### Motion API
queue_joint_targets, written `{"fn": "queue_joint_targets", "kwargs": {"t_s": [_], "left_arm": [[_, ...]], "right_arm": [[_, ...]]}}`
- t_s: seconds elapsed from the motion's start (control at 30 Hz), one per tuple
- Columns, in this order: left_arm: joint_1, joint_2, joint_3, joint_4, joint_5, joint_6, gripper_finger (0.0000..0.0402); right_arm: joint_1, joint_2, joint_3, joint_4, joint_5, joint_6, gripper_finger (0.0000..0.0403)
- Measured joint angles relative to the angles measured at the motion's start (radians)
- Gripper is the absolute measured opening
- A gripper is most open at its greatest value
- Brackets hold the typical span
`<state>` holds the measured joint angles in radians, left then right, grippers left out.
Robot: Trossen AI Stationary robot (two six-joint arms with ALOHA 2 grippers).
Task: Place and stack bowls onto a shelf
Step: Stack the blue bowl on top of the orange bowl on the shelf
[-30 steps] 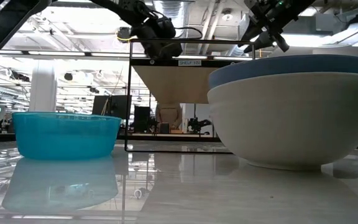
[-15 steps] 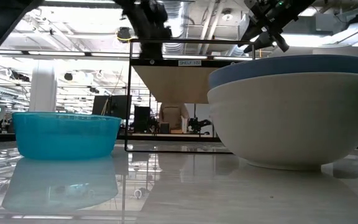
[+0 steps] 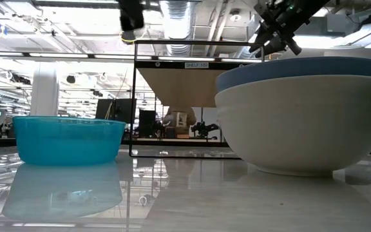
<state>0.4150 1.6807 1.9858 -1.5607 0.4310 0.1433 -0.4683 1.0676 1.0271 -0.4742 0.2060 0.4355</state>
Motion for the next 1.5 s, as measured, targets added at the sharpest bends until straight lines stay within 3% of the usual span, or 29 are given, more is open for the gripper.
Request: {"fn": "queue_joint_targets", "kwargs": {"t_s": [0.1, 0.2, 0.4, 0.6, 0.8, 1.03, 1.5], "left_arm": [[-0.103, -0.097, -0.148, 0.029, -0.096, -0.066, 0.0066], [-0.189, -0.198, -0.345, 0.191, -0.166, -0.196, 0.0101], [-0.284, -0.343, -0.729, 0.548, -0.140, -0.512, 0.0169], [-0.362, -0.391, -0.978, 0.688, -0.144, -0.743, 0.0211], [-0.458, -0.387, -1.073, 0.774, -0.222, -0.839, 0.0217], [-0.545, -0.377, -1.110, 0.817, -0.398, -0.942, 0.0217], [-0.641, -0.271, -1.159, 0.955, -0.447, -1.019, 0.0216]], "right_arm": [[0.000, 0.000, 0.000, -0.032, -0.003, -0.004, 0.0161], [0.000, 0.000, 0.000, -0.044, -0.003, -0.031, 0.0161], [0.000, 0.000, 0.000, -0.045, -0.003, -0.049, 0.0161], [0.000, 0.000, 0.000, -0.045, -0.004, -0.055, 0.0161], [-0.001, 0.000, 0.000, -0.046, -0.004, -0.055, 0.0161], [-0.001, 0.000, 0.000, -0.059, -0.004, -0.055, 0.0161], [-0.015, 0.000, 0.000, -0.071, -0.029, -0.052, 0.0161]]}}
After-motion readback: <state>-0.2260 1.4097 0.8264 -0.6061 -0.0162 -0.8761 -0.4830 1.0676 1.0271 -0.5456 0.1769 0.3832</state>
